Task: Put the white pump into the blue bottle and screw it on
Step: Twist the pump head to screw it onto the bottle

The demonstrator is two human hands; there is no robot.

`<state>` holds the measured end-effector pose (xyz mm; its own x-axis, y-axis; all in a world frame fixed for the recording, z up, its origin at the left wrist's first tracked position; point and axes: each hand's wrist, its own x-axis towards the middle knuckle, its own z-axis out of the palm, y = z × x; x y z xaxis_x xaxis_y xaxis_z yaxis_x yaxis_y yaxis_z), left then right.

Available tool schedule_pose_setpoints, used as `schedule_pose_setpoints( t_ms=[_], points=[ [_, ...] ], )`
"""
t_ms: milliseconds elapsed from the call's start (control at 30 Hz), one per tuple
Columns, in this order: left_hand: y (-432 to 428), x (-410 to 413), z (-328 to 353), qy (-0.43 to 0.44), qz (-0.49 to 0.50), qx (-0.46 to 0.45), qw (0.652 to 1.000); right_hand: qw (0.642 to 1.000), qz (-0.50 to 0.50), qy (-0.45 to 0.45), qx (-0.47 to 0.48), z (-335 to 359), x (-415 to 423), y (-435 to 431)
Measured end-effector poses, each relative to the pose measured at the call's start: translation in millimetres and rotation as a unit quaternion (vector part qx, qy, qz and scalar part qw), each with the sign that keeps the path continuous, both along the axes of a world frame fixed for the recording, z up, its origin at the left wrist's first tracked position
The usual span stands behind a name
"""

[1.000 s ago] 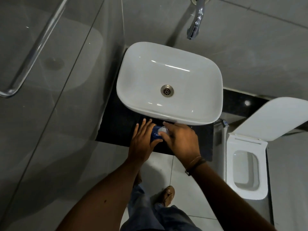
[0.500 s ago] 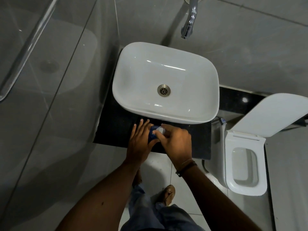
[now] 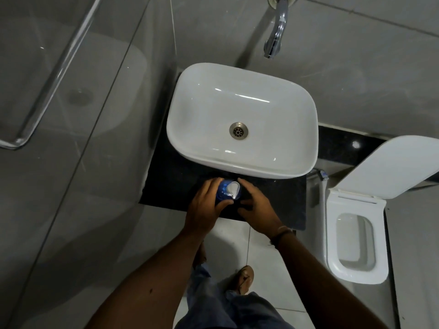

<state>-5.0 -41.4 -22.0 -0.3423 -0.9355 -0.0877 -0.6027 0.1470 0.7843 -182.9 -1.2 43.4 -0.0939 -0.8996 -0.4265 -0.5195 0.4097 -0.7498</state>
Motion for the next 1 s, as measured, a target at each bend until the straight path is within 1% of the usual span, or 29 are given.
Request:
schedule_pose_setpoints(
  t_ms=[100,233,600,700,800,1000],
  points=[
    [1.1,0.0,3.2,0.014,-0.005,0.006,1.0,0.999,-0.022,-0.03,-0.019,-11.9,6.7,-7.0],
    [-0.6,8.8,10.2,0.027,0.005,0.02,0.999,0.998,-0.033,-0.029,-0.042,-17.4,15.2,-11.6],
    [-30.9,87.1,34.9,0.021,0.118,0.04,0.992,0.994,0.041,-0.052,-0.09,-7.2,101.6,-70.3],
    [-38.2,99.5,35.1,0.023,0.136,0.055,0.989,0.994,0.048,-0.053,-0.084,-7.9,117.1,-82.4],
    [-40.4,106.0,29.8,0.036,0.13,0.059,0.989,0.995,0.053,-0.046,-0.075,-14.1,123.0,-87.2],
    [-40.1,106.5,19.7,0.034,0.134,0.065,0.988,0.996,0.046,-0.047,-0.067,-23.8,123.6,-87.7]
  ],
)
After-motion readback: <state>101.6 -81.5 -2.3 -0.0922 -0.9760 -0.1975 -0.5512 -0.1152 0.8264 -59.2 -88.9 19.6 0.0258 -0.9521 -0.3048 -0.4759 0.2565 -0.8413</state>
